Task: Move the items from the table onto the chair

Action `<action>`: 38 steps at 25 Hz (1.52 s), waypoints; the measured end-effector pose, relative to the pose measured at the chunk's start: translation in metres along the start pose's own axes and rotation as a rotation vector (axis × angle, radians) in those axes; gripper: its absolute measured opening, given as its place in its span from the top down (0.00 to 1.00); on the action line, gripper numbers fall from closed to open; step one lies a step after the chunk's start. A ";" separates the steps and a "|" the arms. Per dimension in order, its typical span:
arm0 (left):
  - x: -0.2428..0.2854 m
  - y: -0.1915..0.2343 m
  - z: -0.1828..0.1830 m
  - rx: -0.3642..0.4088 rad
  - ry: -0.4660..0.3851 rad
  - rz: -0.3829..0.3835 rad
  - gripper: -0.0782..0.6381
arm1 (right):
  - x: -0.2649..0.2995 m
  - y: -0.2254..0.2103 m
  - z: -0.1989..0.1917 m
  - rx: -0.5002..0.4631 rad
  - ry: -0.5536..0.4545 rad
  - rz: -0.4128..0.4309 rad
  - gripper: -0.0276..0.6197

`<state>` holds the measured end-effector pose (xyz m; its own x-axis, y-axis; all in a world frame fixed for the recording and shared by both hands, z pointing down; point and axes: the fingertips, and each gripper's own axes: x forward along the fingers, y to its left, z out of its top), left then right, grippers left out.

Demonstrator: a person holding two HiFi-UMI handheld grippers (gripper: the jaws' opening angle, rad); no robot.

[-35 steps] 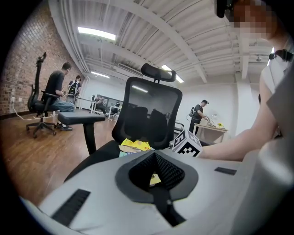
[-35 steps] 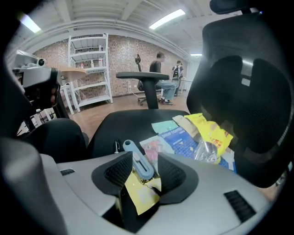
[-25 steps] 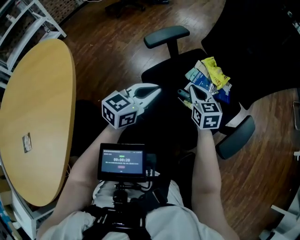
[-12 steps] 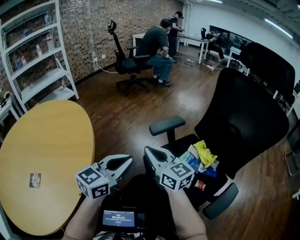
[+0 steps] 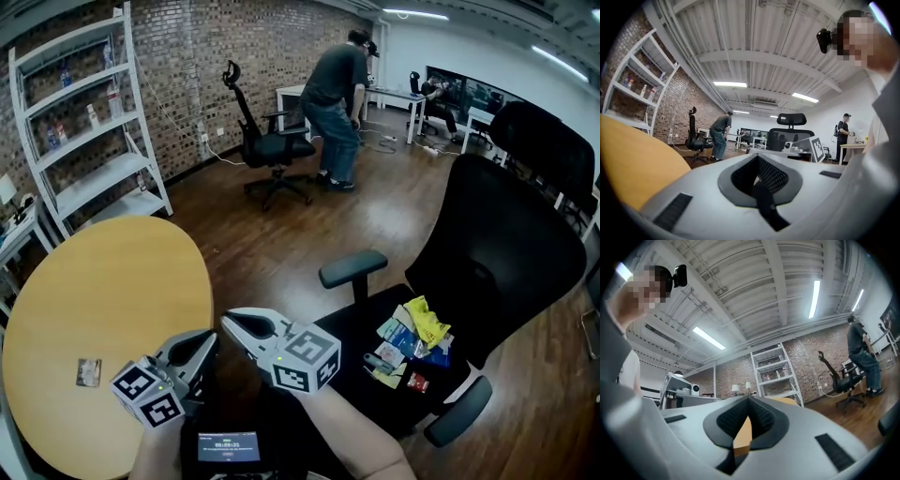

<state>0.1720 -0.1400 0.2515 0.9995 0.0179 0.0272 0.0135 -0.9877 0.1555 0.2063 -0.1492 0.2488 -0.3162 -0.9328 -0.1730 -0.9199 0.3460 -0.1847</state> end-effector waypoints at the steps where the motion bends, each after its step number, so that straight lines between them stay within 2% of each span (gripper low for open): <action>1: -0.010 0.005 0.003 -0.023 -0.013 0.006 0.88 | 0.008 0.005 -0.003 0.005 0.002 0.016 0.95; 3: -0.032 0.014 0.010 -0.039 -0.033 0.034 0.88 | 0.022 0.016 -0.005 0.010 0.000 0.051 0.95; 7: -0.075 0.027 0.015 0.039 -0.020 0.139 0.88 | 0.050 0.047 -0.003 -0.026 0.000 0.131 0.95; 10: -0.110 0.039 0.004 0.076 0.006 0.222 0.88 | 0.071 0.075 -0.016 -0.063 0.032 0.201 0.95; 16: -0.180 0.072 -0.016 0.085 0.023 0.388 0.88 | 0.111 0.120 -0.038 -0.069 0.068 0.338 0.95; 23: -0.274 0.087 -0.022 0.093 0.038 0.545 0.88 | 0.160 0.203 -0.058 -0.054 0.121 0.492 0.95; 28: -0.316 0.089 -0.023 0.147 0.013 0.581 0.88 | 0.180 0.244 -0.072 -0.056 0.159 0.569 0.95; 32: -0.339 0.097 -0.025 0.147 0.010 0.610 0.88 | 0.193 0.266 -0.081 -0.060 0.184 0.608 0.95; 38: -0.355 0.096 -0.030 0.168 0.009 0.577 0.88 | 0.204 0.291 -0.099 -0.050 0.219 0.643 0.95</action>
<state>-0.1828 -0.2363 0.2867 0.8466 -0.5277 0.0692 -0.5259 -0.8494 -0.0447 -0.1487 -0.2490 0.2551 -0.8387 -0.5436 -0.0327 -0.5410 0.8385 -0.0648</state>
